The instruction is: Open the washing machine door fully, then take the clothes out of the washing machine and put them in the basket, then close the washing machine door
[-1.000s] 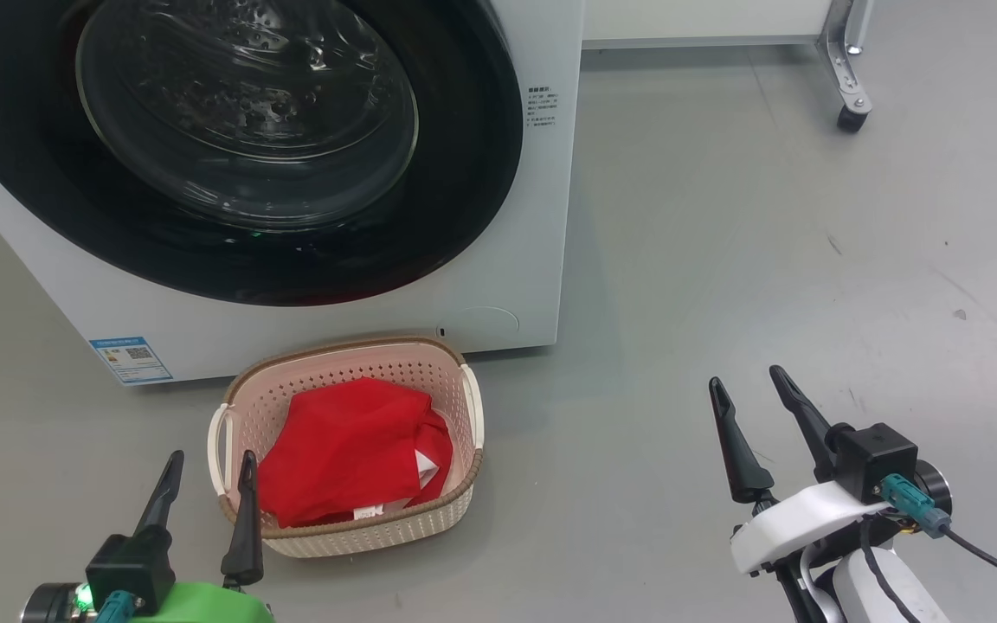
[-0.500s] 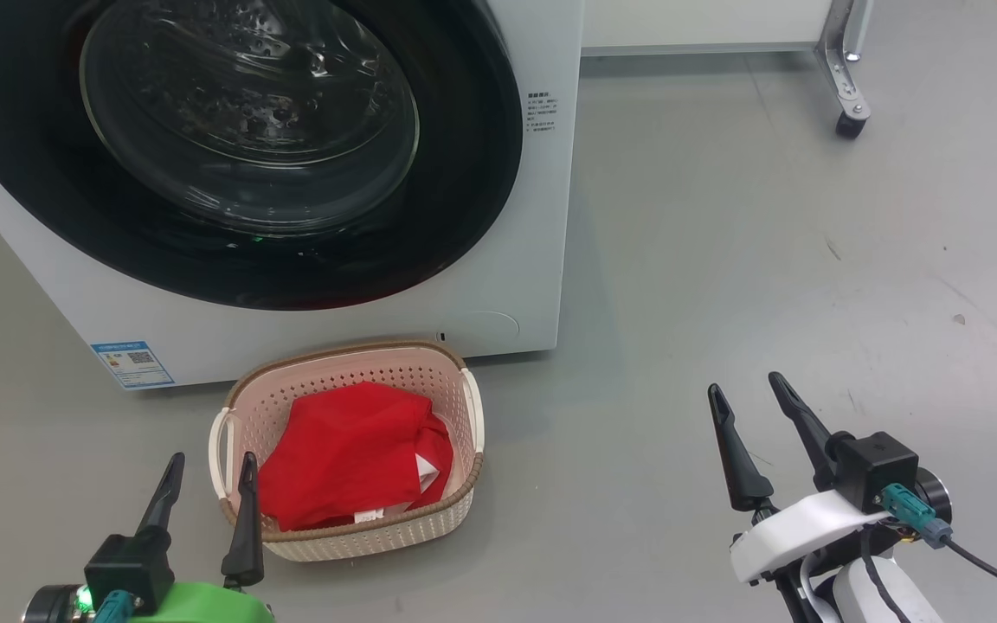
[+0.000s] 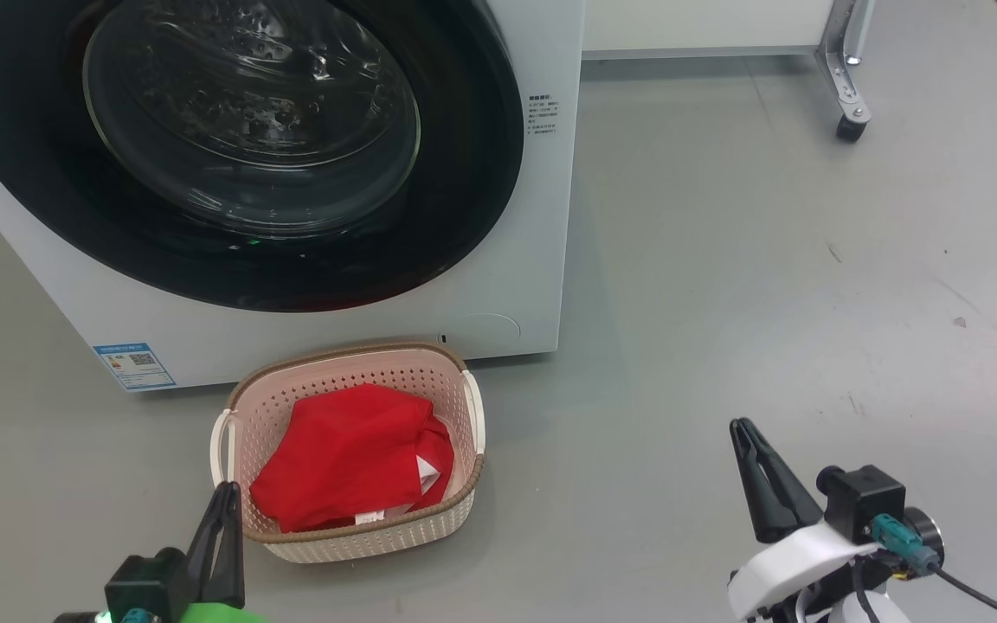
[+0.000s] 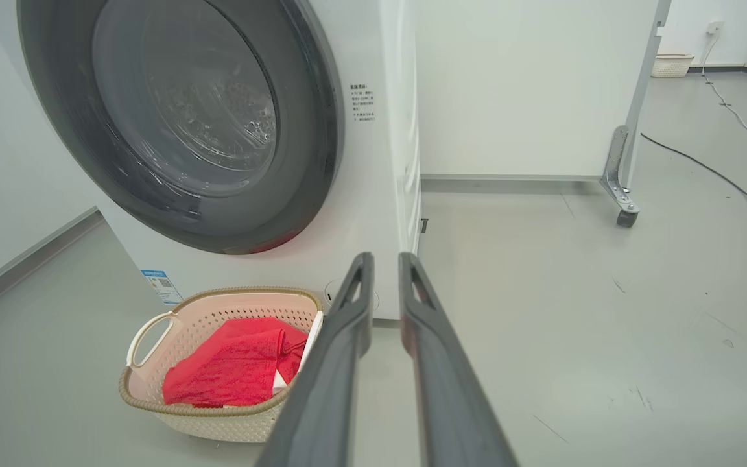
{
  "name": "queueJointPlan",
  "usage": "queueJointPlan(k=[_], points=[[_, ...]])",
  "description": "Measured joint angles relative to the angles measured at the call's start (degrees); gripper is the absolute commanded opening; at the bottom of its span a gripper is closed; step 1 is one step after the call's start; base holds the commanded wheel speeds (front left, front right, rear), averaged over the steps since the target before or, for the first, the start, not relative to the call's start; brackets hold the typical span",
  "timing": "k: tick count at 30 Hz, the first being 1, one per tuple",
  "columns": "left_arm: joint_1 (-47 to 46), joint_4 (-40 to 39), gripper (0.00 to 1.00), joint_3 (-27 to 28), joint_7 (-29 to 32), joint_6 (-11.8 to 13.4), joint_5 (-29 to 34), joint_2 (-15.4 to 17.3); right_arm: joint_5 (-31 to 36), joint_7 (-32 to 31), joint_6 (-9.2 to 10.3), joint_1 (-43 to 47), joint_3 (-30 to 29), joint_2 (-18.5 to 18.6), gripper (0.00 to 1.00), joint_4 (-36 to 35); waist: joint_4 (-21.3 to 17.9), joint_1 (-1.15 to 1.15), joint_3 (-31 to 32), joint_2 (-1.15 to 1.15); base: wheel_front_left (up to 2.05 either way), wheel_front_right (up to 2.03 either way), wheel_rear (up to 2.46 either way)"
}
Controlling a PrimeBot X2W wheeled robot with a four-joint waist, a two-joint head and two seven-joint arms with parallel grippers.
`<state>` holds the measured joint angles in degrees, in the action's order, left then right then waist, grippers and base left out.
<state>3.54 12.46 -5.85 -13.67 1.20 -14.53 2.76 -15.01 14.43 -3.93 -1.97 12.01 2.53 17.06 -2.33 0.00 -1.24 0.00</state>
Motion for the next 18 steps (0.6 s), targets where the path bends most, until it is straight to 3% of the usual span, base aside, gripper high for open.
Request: queueJointPlan(k=[9, 18], points=[[1.8, 5.2, 0.0, -0.2, 0.6, 0.0, -0.9, -1.4, -0.5, -0.1, -0.03, 4.6, 0.1, -0.7, 0.0, 4.7, 0.0, 0.0, 0.0, 0.0, 0.0, 0.0, 0.0], [1.6, 5.7, 0.0, 1.2, 2.8, -0.6, -8.2, -1.4, -8.3, -1.2, -0.07, 4.6, -0.8, -0.7, 0.0, 3.6, 0.3, 0.0, 0.1, 0.0, 0.0, 0.0, 0.0]])
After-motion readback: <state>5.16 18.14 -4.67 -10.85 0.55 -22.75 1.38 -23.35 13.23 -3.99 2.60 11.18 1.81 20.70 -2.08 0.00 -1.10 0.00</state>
